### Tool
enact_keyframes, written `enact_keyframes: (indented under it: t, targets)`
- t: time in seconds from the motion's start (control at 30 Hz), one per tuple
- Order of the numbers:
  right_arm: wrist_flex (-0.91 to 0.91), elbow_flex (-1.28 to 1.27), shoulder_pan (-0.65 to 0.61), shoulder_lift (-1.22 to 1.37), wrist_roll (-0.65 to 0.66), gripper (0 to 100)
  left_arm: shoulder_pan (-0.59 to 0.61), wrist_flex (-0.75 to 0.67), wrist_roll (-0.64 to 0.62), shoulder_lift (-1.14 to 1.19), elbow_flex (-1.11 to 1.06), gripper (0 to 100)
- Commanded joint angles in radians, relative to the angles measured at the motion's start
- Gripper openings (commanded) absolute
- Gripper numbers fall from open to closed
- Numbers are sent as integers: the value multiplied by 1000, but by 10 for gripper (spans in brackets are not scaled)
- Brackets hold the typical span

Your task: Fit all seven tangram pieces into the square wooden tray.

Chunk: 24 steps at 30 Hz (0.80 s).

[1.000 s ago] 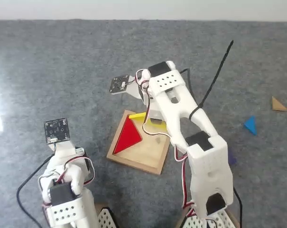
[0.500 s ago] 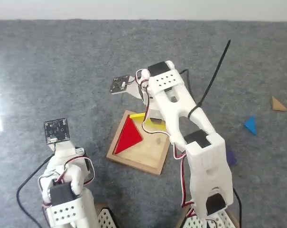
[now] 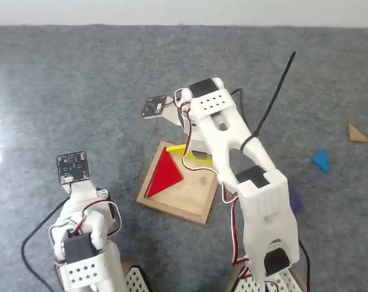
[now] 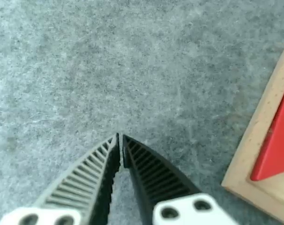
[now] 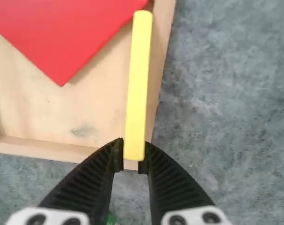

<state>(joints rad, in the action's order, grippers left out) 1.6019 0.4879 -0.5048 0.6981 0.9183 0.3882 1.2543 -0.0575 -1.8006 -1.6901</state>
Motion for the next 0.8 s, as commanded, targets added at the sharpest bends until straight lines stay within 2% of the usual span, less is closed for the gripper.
enact_keyframes:
  t: [0.0,0.2,0.27,0.43,0.5,0.63,0.77]
  targets:
    - [-30,14,-24,65,-28,7,5,8,5,-17,7,13]
    - [-10,44,-41,12,-29,25,5,8,5,-17,7,13]
    - [19,44,-58,-10,-29,90,5,8,5,-17,7,13]
    - [41,48,-84,-21,-25,322,5,8,5,-17,7,13]
    - [41,48,-85,-24,-25,376,2,8,5,-17,7,13]
    - [51,75,-74,-25,-25,361,2,8,5,-17,7,13]
    - [185,186,-62,-25,-25,352,2,8,5,-17,7,13]
